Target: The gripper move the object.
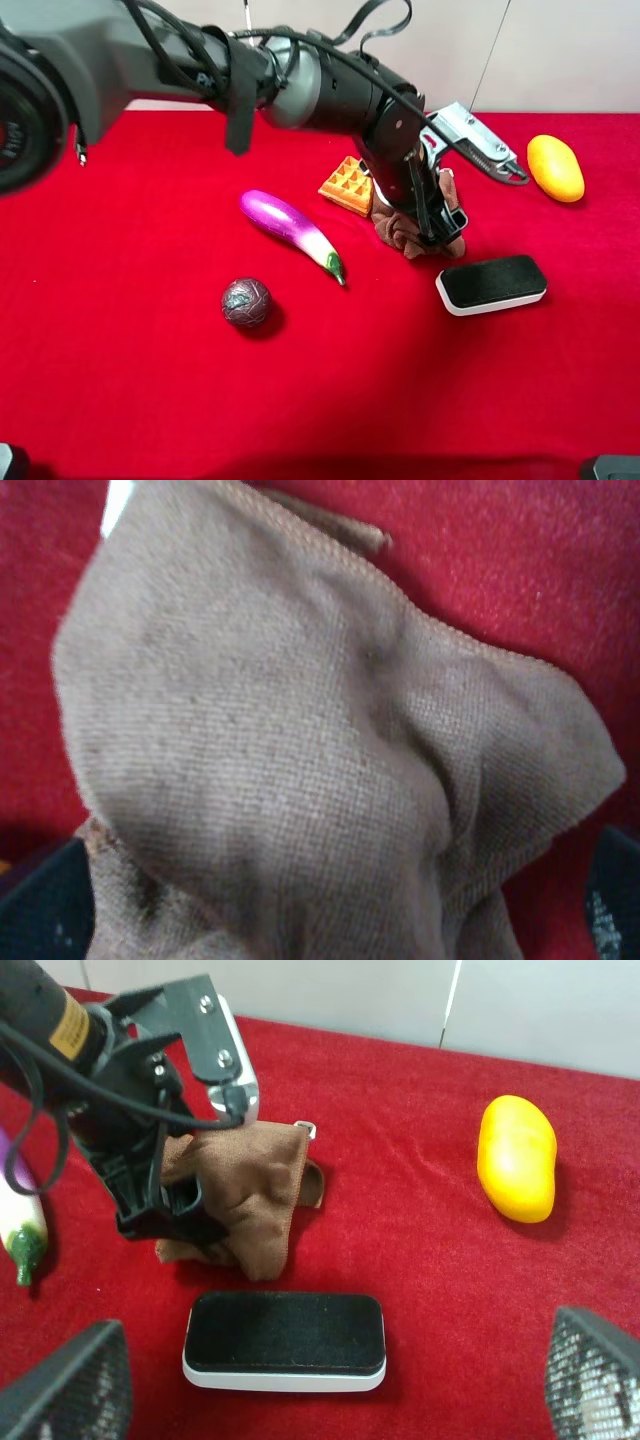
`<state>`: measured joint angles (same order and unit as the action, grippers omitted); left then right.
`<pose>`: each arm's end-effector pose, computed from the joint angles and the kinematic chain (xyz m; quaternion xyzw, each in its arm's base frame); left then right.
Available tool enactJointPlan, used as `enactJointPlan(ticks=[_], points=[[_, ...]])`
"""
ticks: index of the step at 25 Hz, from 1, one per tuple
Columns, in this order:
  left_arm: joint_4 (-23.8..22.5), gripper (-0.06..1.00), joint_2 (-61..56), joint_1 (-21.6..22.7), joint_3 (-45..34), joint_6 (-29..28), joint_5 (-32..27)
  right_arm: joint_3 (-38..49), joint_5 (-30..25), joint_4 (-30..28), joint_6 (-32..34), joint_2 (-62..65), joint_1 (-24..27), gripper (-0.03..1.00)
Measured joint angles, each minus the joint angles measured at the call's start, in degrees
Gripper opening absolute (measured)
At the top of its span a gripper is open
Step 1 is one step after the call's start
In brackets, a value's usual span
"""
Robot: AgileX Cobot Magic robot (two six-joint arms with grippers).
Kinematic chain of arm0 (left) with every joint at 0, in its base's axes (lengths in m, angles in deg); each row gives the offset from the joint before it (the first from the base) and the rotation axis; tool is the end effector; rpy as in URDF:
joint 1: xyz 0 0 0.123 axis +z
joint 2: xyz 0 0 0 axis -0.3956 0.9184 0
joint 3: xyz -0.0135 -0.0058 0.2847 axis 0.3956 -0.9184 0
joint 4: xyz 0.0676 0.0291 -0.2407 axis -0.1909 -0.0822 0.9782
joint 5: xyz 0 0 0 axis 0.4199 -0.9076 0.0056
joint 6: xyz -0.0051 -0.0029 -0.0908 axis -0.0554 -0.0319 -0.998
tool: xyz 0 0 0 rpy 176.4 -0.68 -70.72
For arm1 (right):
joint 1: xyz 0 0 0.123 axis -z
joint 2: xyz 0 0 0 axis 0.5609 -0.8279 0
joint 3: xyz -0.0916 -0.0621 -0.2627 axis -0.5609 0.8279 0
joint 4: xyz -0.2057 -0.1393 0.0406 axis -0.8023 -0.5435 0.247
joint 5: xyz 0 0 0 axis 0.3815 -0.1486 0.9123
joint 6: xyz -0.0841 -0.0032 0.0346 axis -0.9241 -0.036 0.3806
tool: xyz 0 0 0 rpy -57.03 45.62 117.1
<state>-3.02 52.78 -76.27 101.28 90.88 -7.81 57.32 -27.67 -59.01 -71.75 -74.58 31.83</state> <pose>0.3029 -0.3999 0.1299 0.4780 0.8189 -0.1176 0.2952 -0.0056 0.0151 0.2802 -0.1049 0.8333 0.0540 0.5401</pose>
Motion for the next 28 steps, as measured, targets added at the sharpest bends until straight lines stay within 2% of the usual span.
enactJointPlan(ticks=[8,16,23,28], points=[[-0.2,0.99,-5.6,0.0,0.0,0.0,-3.9,0.0,0.0,0.0,0.0,0.0,0.0,0.63],[-0.6,0.99,-12.6,0.0,0.0,-2.3,-10.9,0.0,0.0,0.0,0.0,0.0,0.0,0.63],[-3.2,0.99,-18.4,0.0,0.0,-3.6,-17.0,0.0,0.0,0.0,0.0,0.0,0.0,0.63],[-4.5,0.99,-23.4,0.0,-2.5,-4.7,-18.3,0.0,0.0,0.0,0.0,0.0,0.0,0.63]])
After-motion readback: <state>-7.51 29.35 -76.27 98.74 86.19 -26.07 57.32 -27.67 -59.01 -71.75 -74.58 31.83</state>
